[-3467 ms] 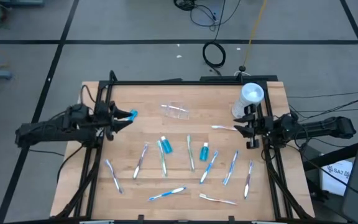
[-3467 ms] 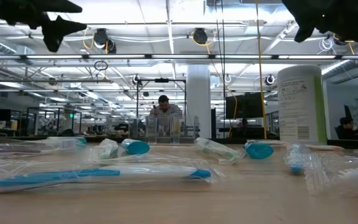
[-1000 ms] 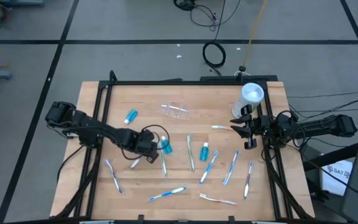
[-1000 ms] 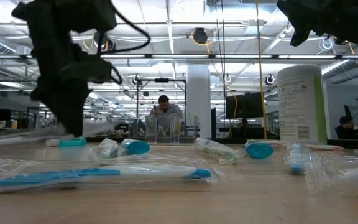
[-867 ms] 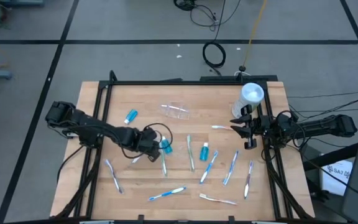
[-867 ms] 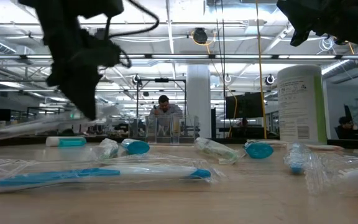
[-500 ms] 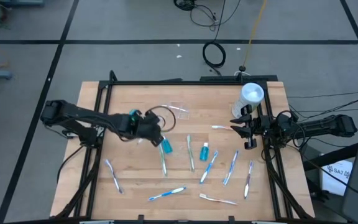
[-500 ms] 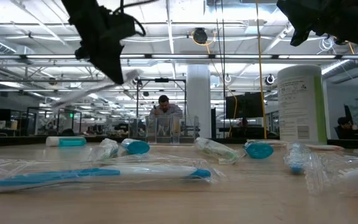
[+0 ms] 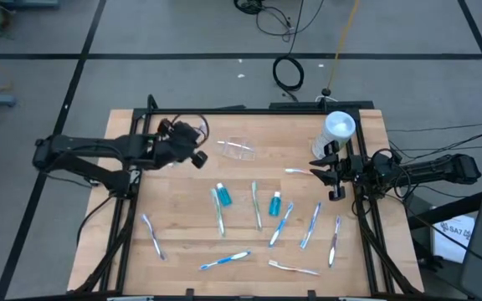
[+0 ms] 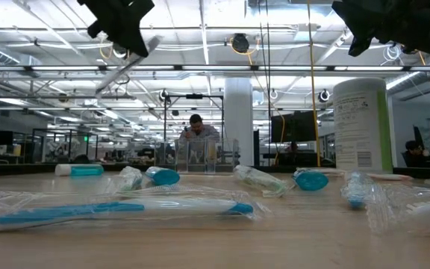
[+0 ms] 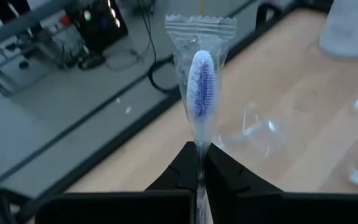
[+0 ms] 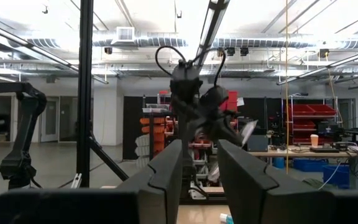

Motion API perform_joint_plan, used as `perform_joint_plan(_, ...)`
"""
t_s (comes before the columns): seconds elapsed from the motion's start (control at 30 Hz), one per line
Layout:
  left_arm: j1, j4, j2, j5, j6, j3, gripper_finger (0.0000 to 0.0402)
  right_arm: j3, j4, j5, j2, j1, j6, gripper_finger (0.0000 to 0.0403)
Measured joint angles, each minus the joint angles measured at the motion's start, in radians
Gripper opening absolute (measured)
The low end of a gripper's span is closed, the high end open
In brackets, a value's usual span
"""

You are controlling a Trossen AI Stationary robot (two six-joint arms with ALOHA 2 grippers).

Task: Pick & Place toothbrushing station
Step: Put the middle purple toothbrush into the left section of the organizer

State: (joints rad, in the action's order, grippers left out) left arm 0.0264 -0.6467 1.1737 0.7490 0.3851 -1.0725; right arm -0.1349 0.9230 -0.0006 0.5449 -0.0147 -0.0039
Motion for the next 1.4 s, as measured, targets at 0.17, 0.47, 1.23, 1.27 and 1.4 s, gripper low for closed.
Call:
perform_joint_plan(0.17, 0.041, 0.207, -0.015, -0.028, -0.192, 0.019, 0.0006, 0.0, 0.0, 0.0, 0.0, 0.0, 0.0, 0.0093)
perform_joint_plan(0.47, 0.167, 0.628, -0.013, -0.261, -0.35, 0.173, 0.0008, 0.0, 0.0, 0.0, 0.0, 0.0, 0.0, 0.0093)
perform_joint_plan(1.23, 0.365, 1.619, 0.1, -0.525, -0.378, 0.652, 0.0007, 0.0, -0.001, 0.0, 0.0, 0.0, -0.013, 0.0093)
perform_joint_plan(1.27, 0.369, 1.624, 0.122, -0.526, -0.377, 0.651, 0.0005, 0.0, -0.001, 0.001, 0.0, 0.0, -0.013, 0.0093)
perform_joint_plan(1.4, 0.369, 1.689, 0.217, -0.54, -0.404, 0.649, 0.0006, 0.0, -0.001, 0.003, 0.0, 0.0, -0.015, 0.0093)
